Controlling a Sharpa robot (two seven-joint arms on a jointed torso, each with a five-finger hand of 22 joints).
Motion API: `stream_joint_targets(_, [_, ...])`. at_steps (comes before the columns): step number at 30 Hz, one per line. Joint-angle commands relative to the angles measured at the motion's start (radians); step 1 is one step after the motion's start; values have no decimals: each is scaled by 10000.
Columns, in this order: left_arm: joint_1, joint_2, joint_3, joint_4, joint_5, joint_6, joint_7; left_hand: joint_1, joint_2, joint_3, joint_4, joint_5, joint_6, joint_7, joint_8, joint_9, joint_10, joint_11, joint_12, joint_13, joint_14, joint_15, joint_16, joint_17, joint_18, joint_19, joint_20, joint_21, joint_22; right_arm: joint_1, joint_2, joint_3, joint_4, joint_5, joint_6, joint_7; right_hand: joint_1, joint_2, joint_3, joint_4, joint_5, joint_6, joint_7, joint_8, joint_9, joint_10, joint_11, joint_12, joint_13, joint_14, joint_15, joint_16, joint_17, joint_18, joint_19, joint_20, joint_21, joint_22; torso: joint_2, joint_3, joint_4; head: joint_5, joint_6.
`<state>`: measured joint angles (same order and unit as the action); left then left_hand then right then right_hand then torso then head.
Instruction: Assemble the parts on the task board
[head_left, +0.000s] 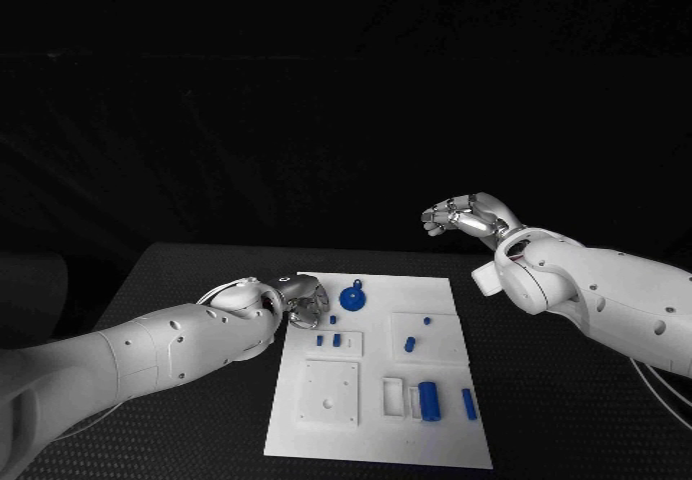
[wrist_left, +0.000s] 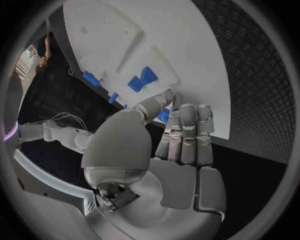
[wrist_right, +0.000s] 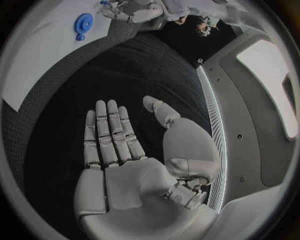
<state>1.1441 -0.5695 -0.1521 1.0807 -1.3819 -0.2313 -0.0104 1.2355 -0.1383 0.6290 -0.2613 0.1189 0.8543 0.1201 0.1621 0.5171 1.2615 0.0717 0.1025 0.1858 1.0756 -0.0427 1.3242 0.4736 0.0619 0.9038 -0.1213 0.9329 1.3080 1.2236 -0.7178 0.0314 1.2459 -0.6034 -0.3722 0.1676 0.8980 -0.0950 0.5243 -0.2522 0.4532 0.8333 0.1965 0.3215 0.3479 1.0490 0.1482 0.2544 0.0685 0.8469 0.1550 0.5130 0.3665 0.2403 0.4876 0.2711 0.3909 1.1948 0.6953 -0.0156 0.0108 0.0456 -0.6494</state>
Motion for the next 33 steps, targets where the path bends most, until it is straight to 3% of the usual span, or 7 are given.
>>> stream_joint_targets(1, [0, -152, 97, 72, 571, -639, 195, 112, -16, 52, 30, 12, 203, 182, 168, 68, -12, 1, -21, 22, -10, 29, -1, -19, 293, -18, -160, 15, 164, -15, -41, 2, -39, -747, 279, -235, 188, 16, 68, -111, 32, -43, 27, 44, -15, 49, 20, -51, 1, -41, 29, 56, -17, 95, -72, 12, -61, 26, -3, -1, 1, -22, 31])
stream_joint_targets(7, [77, -513, 340, 232, 2357, -1026, 616, 70, -82, 117, 134, 19, 549, 426, 447, 142, 7, 15, -15, 35, -109, 42, -108, -86, 268, -89, -136, -23, 149, -28, -127, 1, -81, -2270, 581, -466, 1059, -164, 175, -369, -348, -7, 8, 100, -3, 125, -6, -33, 13, 75, -26, 172, 8, 139, 61, 17, -34, 101, -13, 7, 4, -53, 88])
stream_joint_targets(14, [433, -973, 481, 495, 7362, -750, 1482, -386, -239, 40, 428, -90, 476, 439, 594, 133, -70, 101, -52, 37, -590, 149, -937, -492, 127, -554, -15, -510, -39, -139, -251, -23, -176, -4949, 1063, -739, 1926, -467, 461, -354, -1788, 415, -188, 360, 170, 681, -272, 265, 169, 1257, -632, 903, 451, 215, 1495, -275, 386, 2, -12, 11, 3, -292, 147])
stream_joint_targets(17, [476, -1203, 694, 829, 8931, -645, 2064, -846, -137, -170, 707, -592, 369, 473, 651, 116, -133, 136, -75, 40, -758, 229, -1409, -705, 32, -781, 47, -843, -185, -386, -290, -32, -183, -6431, 1216, -870, 2036, -559, 651, -365, -1904, 558, -269, 448, 322, 876, -374, 326, 289, 2118, -1083, 1408, 930, 215, 2617, -651, 695, -183, -10, 17, -4, -432, 177])
stream_joint_targets(22, [672, -1521, 733, 1359, 10725, -279, 2752, -1286, -117, -655, 773, -625, 279, 479, 784, 107, -228, 231, -104, 47, -1000, 321, -2118, -984, -99, -1083, 139, -1330, -387, -649, -306, -94, -134, -8500, 1276, -1121, 2144, -770, 914, -306, -2364, 730, -359, 548, 497, 1223, -580, 276, 489, 3696, -1723, 2322, 1725, 215, 4454, -1347, 1528, -167, -15, 17, -12, -610, 202])
stream_joint_targets(29, [728, -1888, 737, 2167, 11009, -108, 3174, -1452, 20, -968, 557, -588, 252, 415, 914, 65, -433, 340, -234, -21, -1281, 511, -2961, -1262, -227, -1435, 308, -1870, -576, -950, -294, -226, 20, -10037, 1097, -1379, 2120, -988, 1051, -294, -2584, 761, -375, 466, 538, 1443, -759, -47, 649, 4921, -1947, 4051, 2970, 215, 6274, -2215, 2594, 272, -6, 23, -9, -845, 203])
stream_joint_targets(33, [727, -1947, 737, 2416, 11084, -113, 3222, -1456, 29, -998, 508, -578, 230, 435, 924, 47, -458, 365, -255, -35, -1270, 532, -3076, -1287, -230, -1442, 327, -1930, -591, -1114, -260, -286, 86, -10534, 1052, -1503, 2062, -1074, 1145, -263, -2647, 789, -382, 421, 550, 1502, -777, -279, 702, 4896, -1974, 4865, 3507, 215, 6608, -2456, 2975, 558, 3, 15, -3, -949, 190])
